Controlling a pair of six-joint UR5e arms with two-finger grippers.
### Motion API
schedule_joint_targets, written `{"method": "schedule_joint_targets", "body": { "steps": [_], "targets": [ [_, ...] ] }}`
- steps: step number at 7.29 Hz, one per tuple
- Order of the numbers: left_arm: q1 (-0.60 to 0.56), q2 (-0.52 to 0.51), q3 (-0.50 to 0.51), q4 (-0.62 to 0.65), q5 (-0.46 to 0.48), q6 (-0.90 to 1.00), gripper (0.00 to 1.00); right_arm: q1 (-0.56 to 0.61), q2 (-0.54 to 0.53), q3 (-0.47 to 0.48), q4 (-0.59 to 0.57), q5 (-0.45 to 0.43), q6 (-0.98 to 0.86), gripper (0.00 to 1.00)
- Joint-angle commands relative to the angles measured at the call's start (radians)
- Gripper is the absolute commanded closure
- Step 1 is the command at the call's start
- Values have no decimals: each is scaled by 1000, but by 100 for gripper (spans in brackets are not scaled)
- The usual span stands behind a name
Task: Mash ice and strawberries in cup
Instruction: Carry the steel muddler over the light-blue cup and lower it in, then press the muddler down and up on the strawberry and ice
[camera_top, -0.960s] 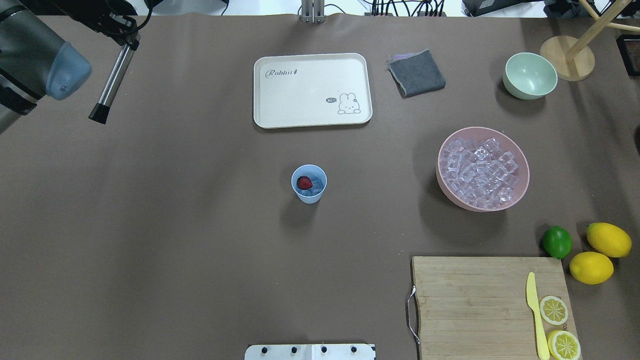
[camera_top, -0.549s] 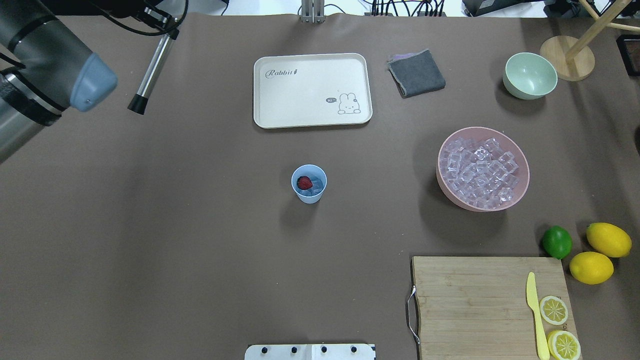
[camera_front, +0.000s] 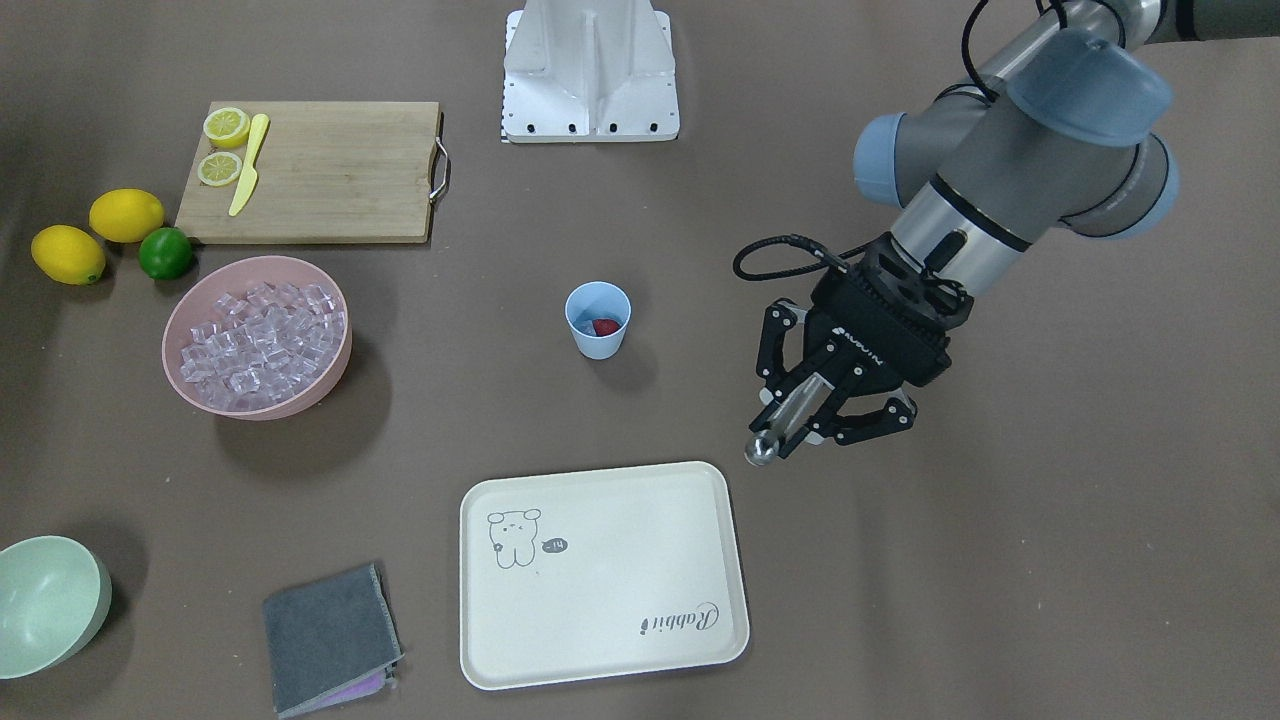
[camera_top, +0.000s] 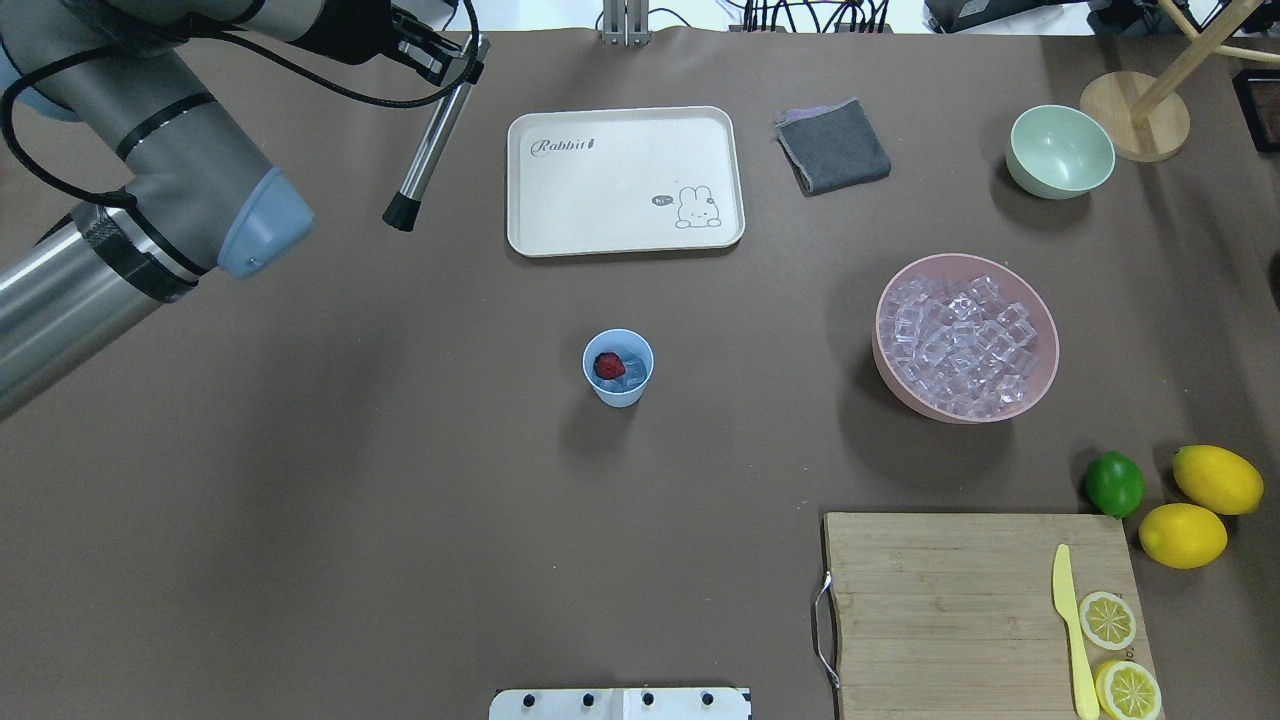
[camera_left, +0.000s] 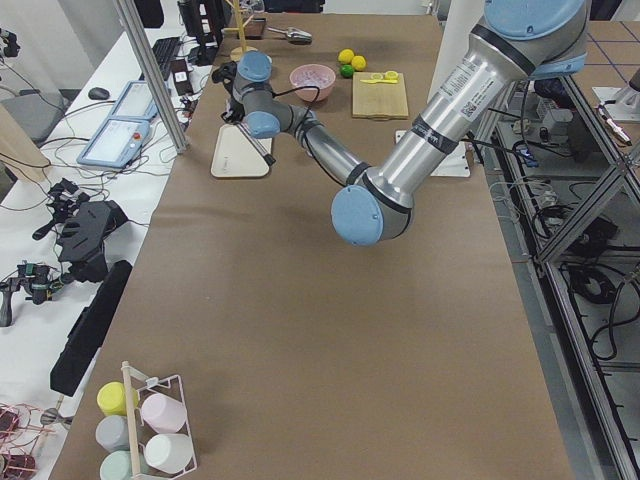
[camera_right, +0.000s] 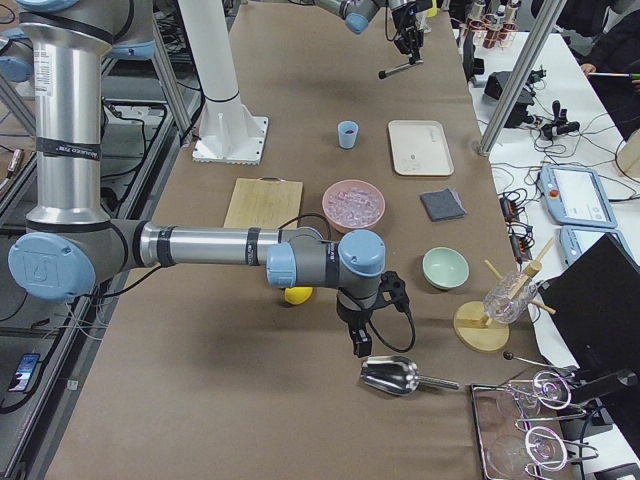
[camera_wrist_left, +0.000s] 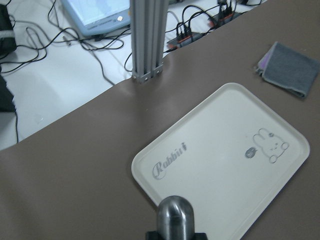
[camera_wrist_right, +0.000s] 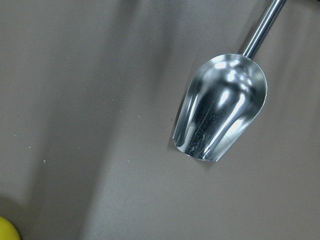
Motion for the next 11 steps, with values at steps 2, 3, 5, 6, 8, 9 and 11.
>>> {"method": "schedule_joint_targets", "body": {
  "steps": [2,3,5,6,8,9,11],
  "targets": [
    [202,9,-8,-353,197,-113,100,3,3,16,-1,0,0,1],
    [257,9,-26,-421,261,-127,100,3,6,18,-1,0,0,1],
    [285,55,-58,-561,268,-167,100,3,-2,31,-1,0,0,1],
    [294,78,-34,-660,268,-164,100,4,0,31,-1,0,0,1],
    [302,89,33,-765,268,-161,100,4,0,34,-1,-2,0,1],
    [305,80,54,-768,282,-161,100,4,0,34,-1,-2,0,1],
    [320,80,72,-781,297,-161,100,6,0,38,-1,-2,0,1]
  ]
}}
